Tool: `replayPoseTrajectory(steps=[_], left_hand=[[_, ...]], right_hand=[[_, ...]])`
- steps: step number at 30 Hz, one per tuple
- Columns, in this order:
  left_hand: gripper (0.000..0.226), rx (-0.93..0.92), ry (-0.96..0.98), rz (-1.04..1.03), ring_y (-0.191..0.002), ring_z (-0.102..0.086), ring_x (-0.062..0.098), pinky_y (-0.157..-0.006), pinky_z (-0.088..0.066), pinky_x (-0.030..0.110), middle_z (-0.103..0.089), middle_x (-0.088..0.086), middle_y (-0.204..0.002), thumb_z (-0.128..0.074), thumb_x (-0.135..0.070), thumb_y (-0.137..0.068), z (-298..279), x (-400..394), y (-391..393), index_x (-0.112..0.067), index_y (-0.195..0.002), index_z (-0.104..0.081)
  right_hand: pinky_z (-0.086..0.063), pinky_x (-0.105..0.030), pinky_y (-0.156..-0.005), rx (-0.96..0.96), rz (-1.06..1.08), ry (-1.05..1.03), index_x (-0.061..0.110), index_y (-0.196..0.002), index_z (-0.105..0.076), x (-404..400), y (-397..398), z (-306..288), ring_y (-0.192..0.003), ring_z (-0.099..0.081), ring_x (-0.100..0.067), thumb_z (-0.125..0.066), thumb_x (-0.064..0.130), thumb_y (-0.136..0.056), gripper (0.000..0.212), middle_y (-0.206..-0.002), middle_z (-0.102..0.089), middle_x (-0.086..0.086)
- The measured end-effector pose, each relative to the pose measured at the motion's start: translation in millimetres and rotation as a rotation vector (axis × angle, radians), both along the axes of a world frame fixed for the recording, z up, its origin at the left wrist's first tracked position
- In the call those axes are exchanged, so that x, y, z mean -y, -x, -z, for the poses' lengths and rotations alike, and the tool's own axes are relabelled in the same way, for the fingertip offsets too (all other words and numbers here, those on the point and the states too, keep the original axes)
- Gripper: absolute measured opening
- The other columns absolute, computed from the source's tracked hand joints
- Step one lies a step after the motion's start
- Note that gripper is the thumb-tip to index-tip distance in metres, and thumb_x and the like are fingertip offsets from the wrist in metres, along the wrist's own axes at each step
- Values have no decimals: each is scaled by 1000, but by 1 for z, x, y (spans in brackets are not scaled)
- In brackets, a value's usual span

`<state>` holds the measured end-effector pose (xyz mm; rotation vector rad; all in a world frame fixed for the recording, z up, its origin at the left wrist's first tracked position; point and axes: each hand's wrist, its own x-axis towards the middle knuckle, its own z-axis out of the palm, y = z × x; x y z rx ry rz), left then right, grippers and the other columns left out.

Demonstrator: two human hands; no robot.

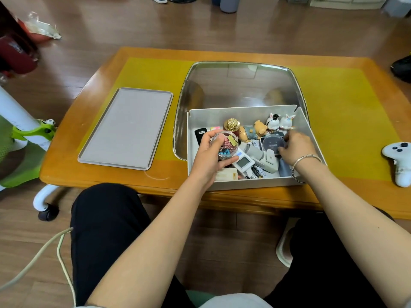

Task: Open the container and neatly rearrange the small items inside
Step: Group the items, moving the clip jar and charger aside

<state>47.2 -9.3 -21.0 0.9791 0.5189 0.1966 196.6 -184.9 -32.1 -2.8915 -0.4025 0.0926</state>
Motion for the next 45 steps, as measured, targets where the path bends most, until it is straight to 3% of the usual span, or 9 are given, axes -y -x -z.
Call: replayPoseTrajectory(steps=[5, 12, 20, 23, 27, 30, 34, 39, 45], left_hand=[[15, 1, 23, -2, -112, -59, 31, -69, -59, 35, -51, 16, -129, -53, -17, -96, -1, -1, 0, -20, -111, -53], [21, 12, 34, 1, -112, -58, 30, -73, -59, 36, -50, 16, -128, -56, -13, -94, -1, -2, 1, -19, -114, -52], [38, 9, 97, -13, -110, -62, 34, -76, -59, 38, -54, 19, -128, -42, -31, -102, -5, -1, 2, -9, -132, -47], [46, 8, 108, 12, -112, -61, 33, -78, -59, 39, -56, 20, -128, -38, -38, -101, -6, 0, 3, -8, -135, -45], [52, 25, 119, 31, -112, -62, 28, -85, -57, 41, -57, 16, -130, -36, -46, -100, -7, 0, 3, -9, -135, -45], [44, 37, 73, 44, -112, -62, 27, -84, -57, 39, -55, 16, -129, -46, -36, -98, -5, -1, 4, -10, -133, -44], [40, 57, 42, 48, -111, -62, 27, -80, -58, 35, -54, 17, -129, -50, -28, -97, -2, -1, 4, -9, -132, -43], [25, 87, -41, 55, -100, -66, 18, -74, -58, 29, -59, 11, -121, -45, -26, -100, 0, -1, 3, -17, -123, -48], [37, 20, -208, 43, -94, -59, 12, -72, -46, 23, -65, 3, -108, -50, -30, -98, 3, -2, 4, -11, -129, -49]], right_hand=[[-51, -37, -79, 1, 29, -105, 5, -87, -64, 1, -1, 0, -90, -61, -36, -63, 9, -81, 7, -89, -66, -18], [-37, -20, -71, 16, 16, -452, 12, -91, -61, -10, 8, -12, -70, -53, -17, -58, 2, -78, 17, -73, -60, -1], [-51, -19, -61, 122, -94, -839, 18, -75, -63, -42, 46, -47, -57, -63, -8, -68, 13, -79, 8, -64, -62, 6], [-49, -10, -61, 205, -242, -835, 17, -75, -64, -55, 64, -54, -59, -62, 2, -68, 8, -78, 11, -66, -63, 10], [-53, -23, -72, 292, -478, -713, 5, -85, -69, -58, 81, -45, -71, -64, -17, -66, -2, -77, 10, -83, -69, -6], [-49, -20, -87, 287, -561, -664, 3, -94, -69, -54, 84, -38, -85, -65, -22, -63, -10, -75, 23, -94, -69, -10], [-49, -27, -95, 162, -573, -664, 3, -109, -68, -50, 87, -35, -108, -59, -18, -52, -15, -74, 43, -112, -66, -8], [-56, -28, -75, -228, -269, -938, 15, -123, -57, -56, 85, -39, -97, -64, -14, -56, 13, -92, 31, -107, -65, -3], [-60, -38, -61, -546, -187, -982, 7, -104, -64, -56, 77, -34, -89, -64, -21, -52, 23, -96, 22, -95, -64, -9]])
